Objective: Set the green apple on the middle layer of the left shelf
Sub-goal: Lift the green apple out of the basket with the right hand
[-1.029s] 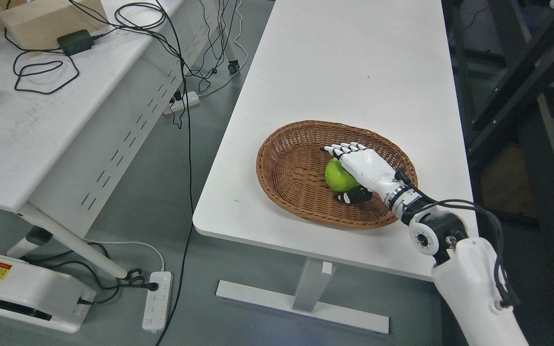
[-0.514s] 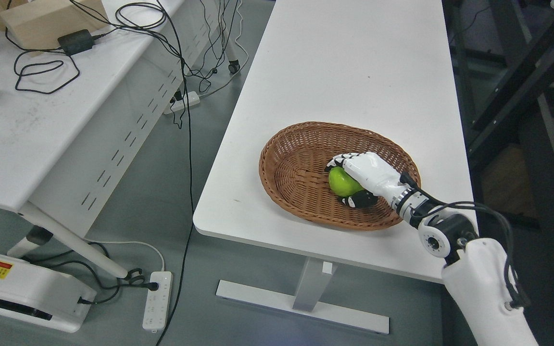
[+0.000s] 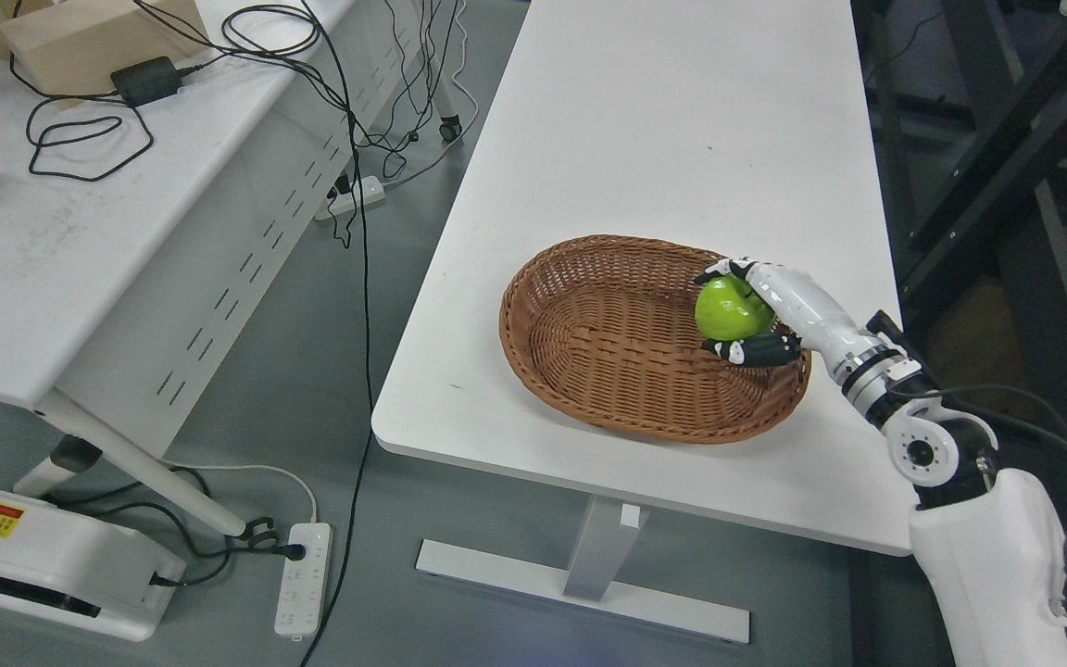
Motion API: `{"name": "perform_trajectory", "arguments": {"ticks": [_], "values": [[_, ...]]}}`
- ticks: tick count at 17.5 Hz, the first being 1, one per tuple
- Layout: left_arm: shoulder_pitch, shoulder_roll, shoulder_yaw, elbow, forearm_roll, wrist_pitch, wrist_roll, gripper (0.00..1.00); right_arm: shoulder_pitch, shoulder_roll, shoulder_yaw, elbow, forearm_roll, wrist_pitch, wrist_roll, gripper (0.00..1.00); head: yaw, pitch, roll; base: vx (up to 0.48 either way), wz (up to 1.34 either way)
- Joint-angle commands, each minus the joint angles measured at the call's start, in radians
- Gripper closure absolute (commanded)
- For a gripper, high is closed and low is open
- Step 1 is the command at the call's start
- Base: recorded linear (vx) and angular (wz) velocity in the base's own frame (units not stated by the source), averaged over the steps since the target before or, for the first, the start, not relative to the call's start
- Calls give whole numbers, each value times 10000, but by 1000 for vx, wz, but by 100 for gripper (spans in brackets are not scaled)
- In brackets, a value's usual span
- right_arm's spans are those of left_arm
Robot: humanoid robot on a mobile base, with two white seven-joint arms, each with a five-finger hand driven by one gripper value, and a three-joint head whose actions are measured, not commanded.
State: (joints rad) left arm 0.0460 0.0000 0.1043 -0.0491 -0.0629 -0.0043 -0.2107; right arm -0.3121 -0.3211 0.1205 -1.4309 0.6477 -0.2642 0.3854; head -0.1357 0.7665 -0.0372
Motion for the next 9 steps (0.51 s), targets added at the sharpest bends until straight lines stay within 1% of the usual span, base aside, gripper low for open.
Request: {"name": "perform_trajectory", "arguments": {"ticks": [1, 4, 6, 9], "values": [[0, 174, 0, 0, 0, -3, 5, 0, 972, 2688, -4486, -1505, -663, 662, -1029, 100, 0, 0, 0, 0, 0], [0, 174, 0, 0, 0, -3, 5, 0, 1799, 3036, -4519, -1706, -663, 954, -2179, 100, 0, 0, 0, 0, 0], [0, 174, 0, 0, 0, -3, 5, 0, 2351, 3036, -4366, -1721, -663, 986, -2731, 100, 0, 0, 0, 0, 0], [0, 174, 0, 0, 0, -3, 5, 0, 3058, 3036, -3860, -1737, -663, 1001, -4356, 100, 0, 0, 0, 0, 0]]}}
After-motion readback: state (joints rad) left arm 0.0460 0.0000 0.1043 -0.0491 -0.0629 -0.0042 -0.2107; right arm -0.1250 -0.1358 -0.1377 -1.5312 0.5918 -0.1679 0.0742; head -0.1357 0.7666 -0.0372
